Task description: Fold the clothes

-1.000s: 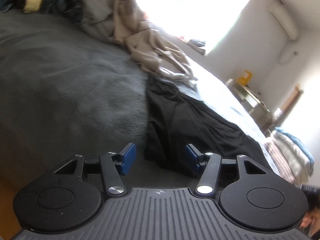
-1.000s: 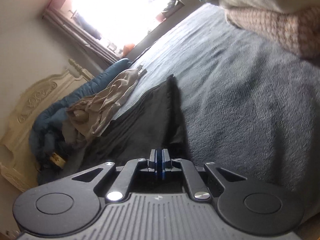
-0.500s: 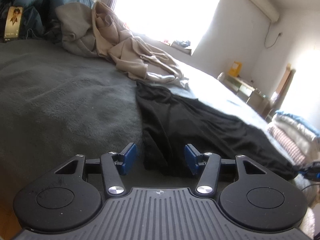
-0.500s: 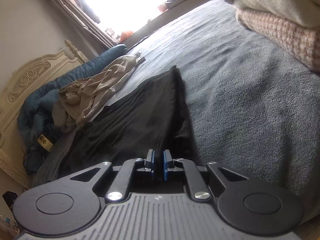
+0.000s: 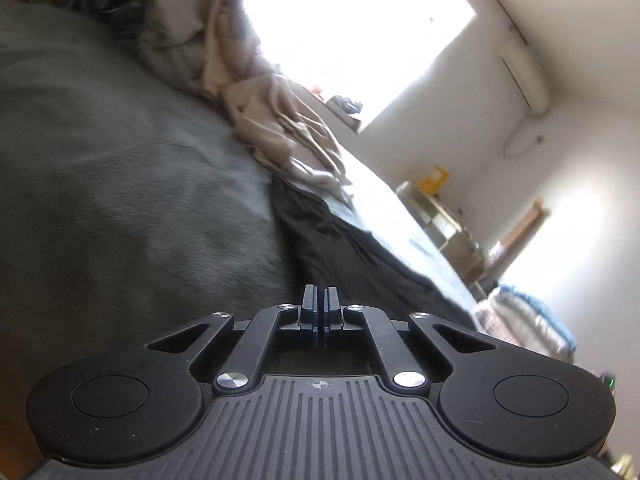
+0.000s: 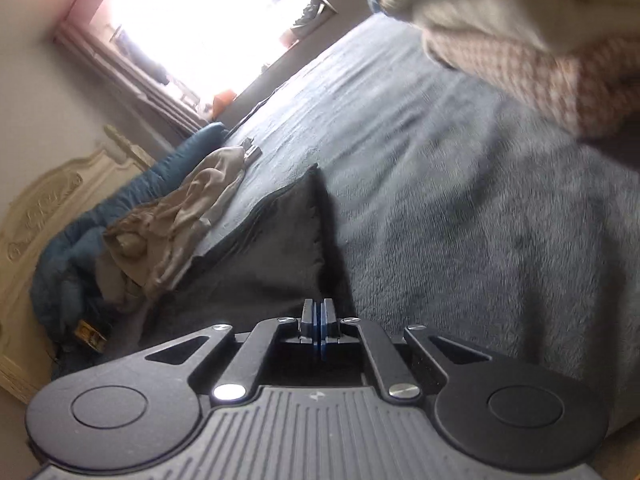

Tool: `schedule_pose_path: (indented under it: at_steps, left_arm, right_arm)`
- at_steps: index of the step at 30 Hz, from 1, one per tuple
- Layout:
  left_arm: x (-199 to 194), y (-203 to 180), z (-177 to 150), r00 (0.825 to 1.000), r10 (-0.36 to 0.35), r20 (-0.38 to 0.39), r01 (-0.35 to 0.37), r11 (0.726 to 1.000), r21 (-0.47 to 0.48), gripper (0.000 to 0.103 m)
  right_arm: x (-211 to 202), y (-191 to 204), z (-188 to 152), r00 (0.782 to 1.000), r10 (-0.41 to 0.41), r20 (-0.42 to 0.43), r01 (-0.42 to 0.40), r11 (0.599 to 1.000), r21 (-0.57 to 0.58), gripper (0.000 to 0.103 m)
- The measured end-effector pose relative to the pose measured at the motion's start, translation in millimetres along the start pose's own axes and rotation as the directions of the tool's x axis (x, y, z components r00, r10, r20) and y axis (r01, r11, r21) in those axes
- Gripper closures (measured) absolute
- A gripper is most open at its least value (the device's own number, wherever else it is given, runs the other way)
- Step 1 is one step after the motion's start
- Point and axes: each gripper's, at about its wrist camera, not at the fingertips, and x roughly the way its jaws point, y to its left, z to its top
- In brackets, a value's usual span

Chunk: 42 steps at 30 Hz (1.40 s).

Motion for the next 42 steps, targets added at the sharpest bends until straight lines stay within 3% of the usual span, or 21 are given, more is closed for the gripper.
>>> schedule_pose_path:
  at_steps: [2,5,9,11,16,20,23,27,30,33,36,37,38,40,42]
  left_arm:
    - [-5,-9,2,1.000,0.008,0.002,-0.008,0.996,0.084,0.103]
    - [8,-7,-7,0.992,0.084,-0.089,-0.069,0.985,0.160,0.103]
    - [4,-4,-6,0.990,0.088,-0.110,-0.070,0.985,0.156,0.103]
    - [8,-2,-11,0.981,0.126,-0.149,-0.098,0.978,0.183,0.103]
    - [16,3,-21,0.950,0.231,-0.212,-0.180,0.955,0.236,0.102]
    - [-7,-11,-11,0.955,0.273,-0.116,-0.235,0.935,0.267,0.092]
    - [-19,-31,2,0.959,0.281,-0.020,-0.263,0.919,0.294,0.081]
    - [13,-72,4,0.987,0.164,-0.002,-0.154,0.932,0.328,0.065]
    - [57,-100,-8,0.994,0.093,-0.054,-0.066,0.925,0.373,0.060]
    - [97,-114,-28,0.990,0.088,-0.107,-0.039,0.916,0.399,0.060]
    - [116,-103,-42,0.972,0.203,-0.114,-0.143,0.906,0.397,0.060]
    - [117,-94,-41,0.966,0.234,-0.108,-0.179,0.912,0.370,0.060]
    - [111,-82,-36,0.969,0.222,-0.107,-0.180,0.934,0.307,0.063]
    - [98,-57,-25,0.976,0.193,-0.098,-0.176,0.972,0.157,0.066]
    - [92,-57,-16,0.978,0.200,-0.065,-0.190,0.972,0.135,0.065]
  right_arm:
    - [-6,2,2,0.999,0.021,0.031,-0.021,1.000,0.003,0.101]
    - [4,-7,-2,1.000,-0.022,-0.006,0.022,1.000,0.018,0.101]
    - [2,-11,-3,1.000,-0.005,0.001,0.005,0.998,0.056,0.101]
    - [-3,-5,-5,1.000,-0.004,0.014,0.004,1.000,0.023,0.101]
    - [17,-21,-20,0.995,-0.074,-0.069,0.076,0.997,0.028,0.099]
    - [-9,-9,-14,0.995,-0.096,0.031,0.097,0.994,-0.058,0.097]
    - [-29,9,-8,0.976,-0.160,0.145,0.181,0.972,-0.149,0.096]
    - [-11,65,-26,0.973,-0.120,0.199,0.192,0.897,-0.399,0.096]
    - [38,119,-68,0.985,-0.045,0.166,0.140,0.772,-0.620,0.096]
    - [85,150,-106,0.994,-0.008,0.110,0.087,0.671,-0.736,0.096]
    - [111,151,-122,0.999,-0.010,0.051,0.046,0.630,-0.776,0.096]
    - [114,142,-121,0.998,-0.043,0.053,0.068,0.627,-0.776,0.096]
    - [112,131,-116,0.997,-0.057,0.056,0.079,0.639,-0.765,0.096]
    - [95,102,-94,0.997,-0.052,0.061,0.079,0.717,-0.692,0.098]
    - [75,75,-65,0.994,-0.088,0.063,0.108,0.800,-0.590,0.102]
